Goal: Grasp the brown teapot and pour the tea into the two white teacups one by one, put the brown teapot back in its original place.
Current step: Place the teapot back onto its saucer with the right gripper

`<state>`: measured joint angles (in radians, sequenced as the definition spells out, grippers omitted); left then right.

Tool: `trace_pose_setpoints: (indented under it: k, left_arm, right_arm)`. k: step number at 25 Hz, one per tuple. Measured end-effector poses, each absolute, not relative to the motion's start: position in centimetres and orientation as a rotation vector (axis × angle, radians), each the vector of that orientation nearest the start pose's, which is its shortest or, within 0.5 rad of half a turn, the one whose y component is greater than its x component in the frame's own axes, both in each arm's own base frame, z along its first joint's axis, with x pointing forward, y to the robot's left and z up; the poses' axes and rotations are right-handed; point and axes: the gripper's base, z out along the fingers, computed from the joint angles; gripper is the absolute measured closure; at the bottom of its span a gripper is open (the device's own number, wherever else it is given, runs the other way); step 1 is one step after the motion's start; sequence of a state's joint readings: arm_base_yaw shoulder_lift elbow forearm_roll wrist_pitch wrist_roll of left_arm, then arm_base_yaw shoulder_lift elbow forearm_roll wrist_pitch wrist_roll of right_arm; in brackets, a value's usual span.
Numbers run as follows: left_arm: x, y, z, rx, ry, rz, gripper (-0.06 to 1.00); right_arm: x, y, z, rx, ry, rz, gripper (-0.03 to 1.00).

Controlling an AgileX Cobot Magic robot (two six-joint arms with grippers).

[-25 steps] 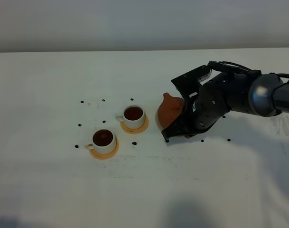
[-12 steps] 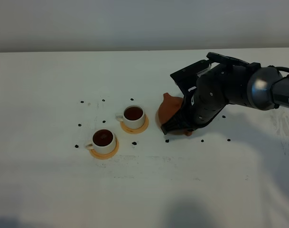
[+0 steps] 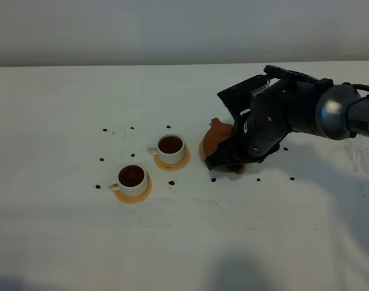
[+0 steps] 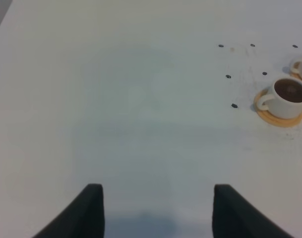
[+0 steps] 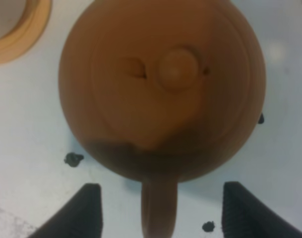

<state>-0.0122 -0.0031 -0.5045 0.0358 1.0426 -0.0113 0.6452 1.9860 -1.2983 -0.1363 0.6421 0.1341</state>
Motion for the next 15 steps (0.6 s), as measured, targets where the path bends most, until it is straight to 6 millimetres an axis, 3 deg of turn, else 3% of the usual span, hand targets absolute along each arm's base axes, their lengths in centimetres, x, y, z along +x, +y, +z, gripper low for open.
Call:
trace_pose_setpoints:
  k: [5,15]
  left_arm:
    - [-0.5,0.3,28.0,0.000,2.018,0.028,0.44]
    - [-0.5,0.3,28.0,0.000,2.018,0.028,0.44]
  right_arm:
    - [31.9,23.0,17.8,-0.819,2.649,0.054,0.44]
    - [29.2,20.5,27.2,-0.774,2.510,0.061,0.44]
